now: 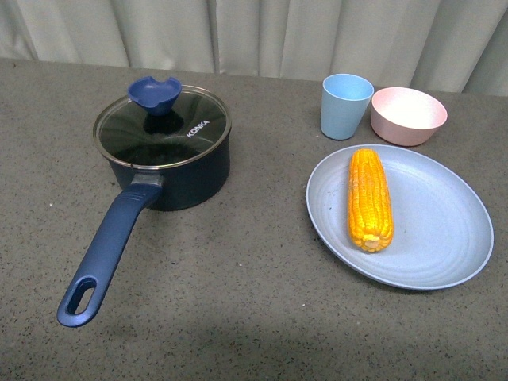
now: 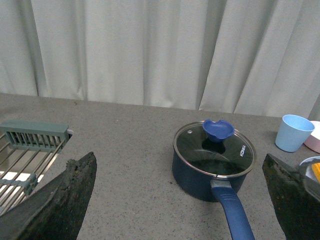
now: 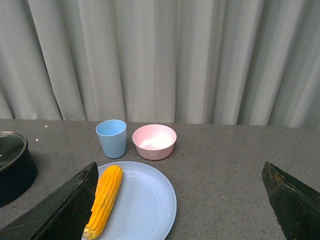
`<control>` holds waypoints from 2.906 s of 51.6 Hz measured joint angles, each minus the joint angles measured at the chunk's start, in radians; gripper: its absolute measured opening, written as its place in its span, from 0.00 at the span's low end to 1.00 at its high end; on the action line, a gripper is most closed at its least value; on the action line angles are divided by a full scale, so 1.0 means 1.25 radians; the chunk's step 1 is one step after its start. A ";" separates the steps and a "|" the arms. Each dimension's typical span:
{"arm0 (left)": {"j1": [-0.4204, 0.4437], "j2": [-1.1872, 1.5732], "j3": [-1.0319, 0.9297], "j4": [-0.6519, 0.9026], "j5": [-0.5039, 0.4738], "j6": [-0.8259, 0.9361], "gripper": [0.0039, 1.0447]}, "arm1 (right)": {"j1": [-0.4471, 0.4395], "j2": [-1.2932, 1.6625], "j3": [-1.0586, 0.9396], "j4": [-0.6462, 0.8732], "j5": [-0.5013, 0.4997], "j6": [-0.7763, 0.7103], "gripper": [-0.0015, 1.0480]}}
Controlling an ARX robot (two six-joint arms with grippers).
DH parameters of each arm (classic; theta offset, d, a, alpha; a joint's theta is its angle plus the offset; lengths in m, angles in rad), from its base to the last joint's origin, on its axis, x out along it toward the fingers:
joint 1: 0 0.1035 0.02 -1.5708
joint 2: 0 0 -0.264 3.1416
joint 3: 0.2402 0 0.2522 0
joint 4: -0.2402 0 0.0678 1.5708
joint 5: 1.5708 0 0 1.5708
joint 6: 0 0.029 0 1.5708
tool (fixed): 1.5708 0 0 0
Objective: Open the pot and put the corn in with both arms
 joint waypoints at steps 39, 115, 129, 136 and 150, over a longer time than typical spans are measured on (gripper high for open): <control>-0.045 0.193 0.016 0.067 -0.225 -0.094 0.94 | 0.000 0.000 0.000 0.000 0.000 0.000 0.91; -0.213 1.638 0.696 0.732 -0.125 -0.074 0.94 | 0.000 0.000 0.000 0.000 0.000 0.000 0.91; -0.211 1.697 0.739 0.694 -0.116 -0.097 0.94 | 0.000 0.000 0.000 0.000 0.000 0.000 0.91; -0.211 1.710 0.744 0.689 -0.109 -0.102 0.94 | 0.000 0.000 0.000 0.000 0.000 0.000 0.91; -0.212 1.719 0.745 0.689 -0.109 -0.092 0.92 | 0.000 0.000 0.000 0.000 0.000 0.000 0.91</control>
